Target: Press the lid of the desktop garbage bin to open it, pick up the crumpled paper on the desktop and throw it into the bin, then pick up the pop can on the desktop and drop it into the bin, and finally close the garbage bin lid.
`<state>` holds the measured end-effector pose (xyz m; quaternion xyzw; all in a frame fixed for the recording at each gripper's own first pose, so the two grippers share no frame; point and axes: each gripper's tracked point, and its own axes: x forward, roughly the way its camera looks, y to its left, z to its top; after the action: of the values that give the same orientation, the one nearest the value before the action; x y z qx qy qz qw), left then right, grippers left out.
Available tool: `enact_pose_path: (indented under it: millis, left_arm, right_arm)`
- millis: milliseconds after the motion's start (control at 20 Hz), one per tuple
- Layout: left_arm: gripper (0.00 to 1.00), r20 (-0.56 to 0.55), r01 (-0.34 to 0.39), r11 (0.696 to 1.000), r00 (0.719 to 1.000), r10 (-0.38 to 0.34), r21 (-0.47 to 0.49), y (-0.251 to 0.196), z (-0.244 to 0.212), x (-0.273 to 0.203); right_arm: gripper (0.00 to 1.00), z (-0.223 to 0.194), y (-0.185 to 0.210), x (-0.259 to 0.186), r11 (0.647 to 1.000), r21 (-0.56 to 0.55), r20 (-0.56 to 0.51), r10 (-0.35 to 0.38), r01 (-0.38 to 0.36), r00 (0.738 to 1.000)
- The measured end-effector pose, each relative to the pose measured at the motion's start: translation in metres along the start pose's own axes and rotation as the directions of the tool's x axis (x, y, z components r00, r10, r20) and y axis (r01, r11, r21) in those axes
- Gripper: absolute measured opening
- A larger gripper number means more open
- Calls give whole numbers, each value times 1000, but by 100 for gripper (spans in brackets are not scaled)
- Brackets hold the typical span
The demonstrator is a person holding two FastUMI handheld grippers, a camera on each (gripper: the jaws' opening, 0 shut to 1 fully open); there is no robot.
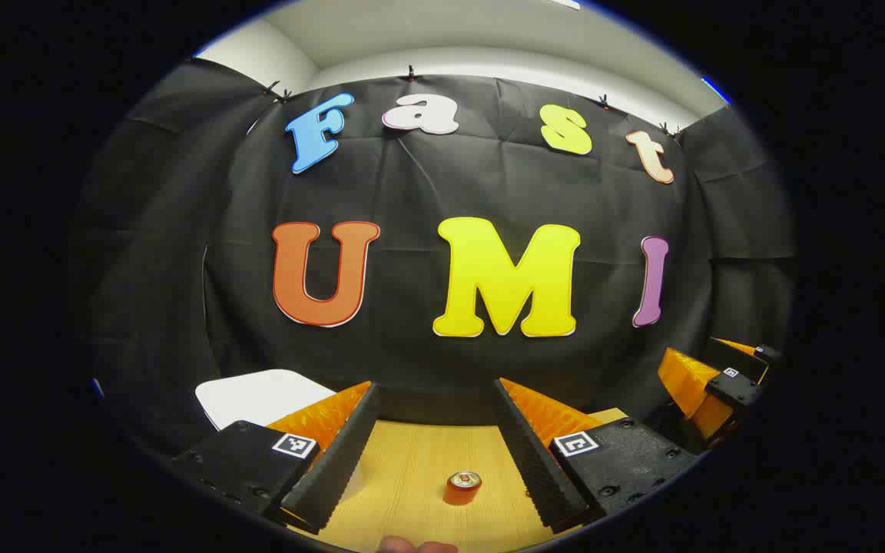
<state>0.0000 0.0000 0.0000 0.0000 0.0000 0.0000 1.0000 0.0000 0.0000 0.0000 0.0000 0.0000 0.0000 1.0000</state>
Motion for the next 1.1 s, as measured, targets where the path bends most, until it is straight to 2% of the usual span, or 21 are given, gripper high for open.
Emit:
enact_pose_path:
  millis: [200, 250, 300, 750, 900, 950, 1100]
  left_arm:
    - [96, -1, -14, 1000, 1000, 14, 12, 0, -2, 4]
    - [96, 0, -21, 1000, 1000, 21, 14, 2, 0, 3]
    - [96, 0, -27, 1000, 1000, 27, 14, 2, 0, 4]
    - [96, -7, -53, 999, 999, 53, 12, 5, -5, 6]
    - [96, -3, -66, 998, 998, 67, 15, 8, -6, 9]
    - [96, -1, -69, 998, 998, 69, 15, 9, -6, 10]
    - [96, 3, -81, 997, 997, 81, 17, 13, -4, 11]
  right_arm:
    - [96, -1, -4, 6, 1000, -3, 2, 8, -8, 1000]
    - [93, -1, -5, 7, 1000, 0, -1, 9, -9, 1000]
    - [96, -3, -5, 7, 1000, 2, -7, 13, -13, 1000]
    - [96, -4, -6, 11, 999, 8, -10, 31, -31, 999]
    - [93, -6, -9, 13, 999, 11, -14, 32, -32, 999]
    - [96, -6, -10, 13, 999, 10, -15, 31, -31, 999]
    - [96, -7, -11, 15, 999, 8, -15, 32, -32, 999]
